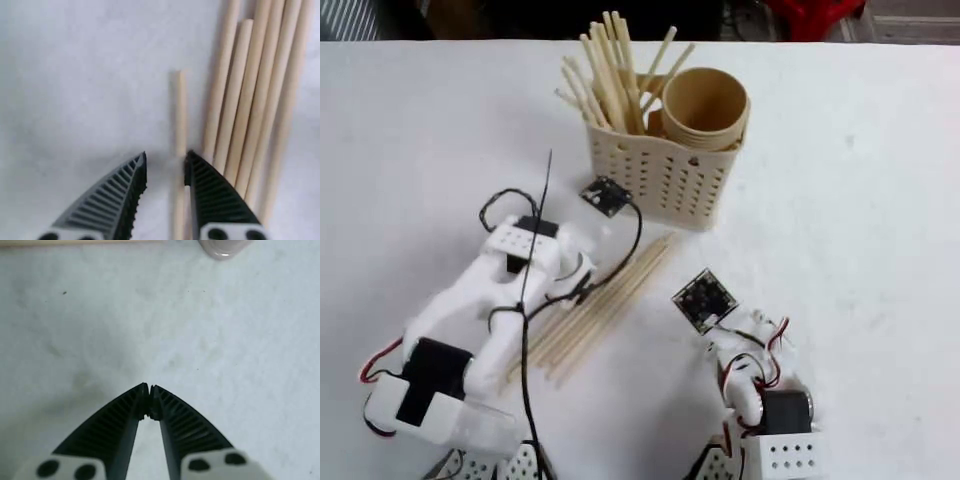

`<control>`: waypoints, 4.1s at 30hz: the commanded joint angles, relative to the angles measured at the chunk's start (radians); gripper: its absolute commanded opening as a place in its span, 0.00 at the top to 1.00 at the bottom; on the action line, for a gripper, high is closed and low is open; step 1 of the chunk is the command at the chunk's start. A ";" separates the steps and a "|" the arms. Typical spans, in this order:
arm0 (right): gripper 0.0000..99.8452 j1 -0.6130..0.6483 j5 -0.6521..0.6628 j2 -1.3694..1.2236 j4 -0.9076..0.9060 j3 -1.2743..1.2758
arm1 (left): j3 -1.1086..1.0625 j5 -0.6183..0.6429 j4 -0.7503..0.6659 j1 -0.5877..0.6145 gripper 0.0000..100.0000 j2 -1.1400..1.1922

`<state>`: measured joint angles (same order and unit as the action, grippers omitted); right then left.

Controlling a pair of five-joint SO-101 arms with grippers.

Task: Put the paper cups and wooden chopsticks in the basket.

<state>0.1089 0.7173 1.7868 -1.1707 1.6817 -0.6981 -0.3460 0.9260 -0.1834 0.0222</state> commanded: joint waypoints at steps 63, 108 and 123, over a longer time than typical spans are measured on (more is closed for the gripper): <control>0.98 0.008 0.009 0.004 -0.005 0.009 | 0.947 0.396 -0.287 -0.119 0.98 -0.443; 0.98 0.008 0.011 0.004 -0.004 0.009 | 1.174 0.489 0.356 -0.093 0.83 -0.298; 0.98 0.008 0.006 0.004 0.001 0.009 | 1.092 0.407 0.861 -0.108 0.83 -0.444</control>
<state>0.1089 0.7173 1.7868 -1.1707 1.6817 0.4296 0.0729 1.7100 -0.2908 -0.3874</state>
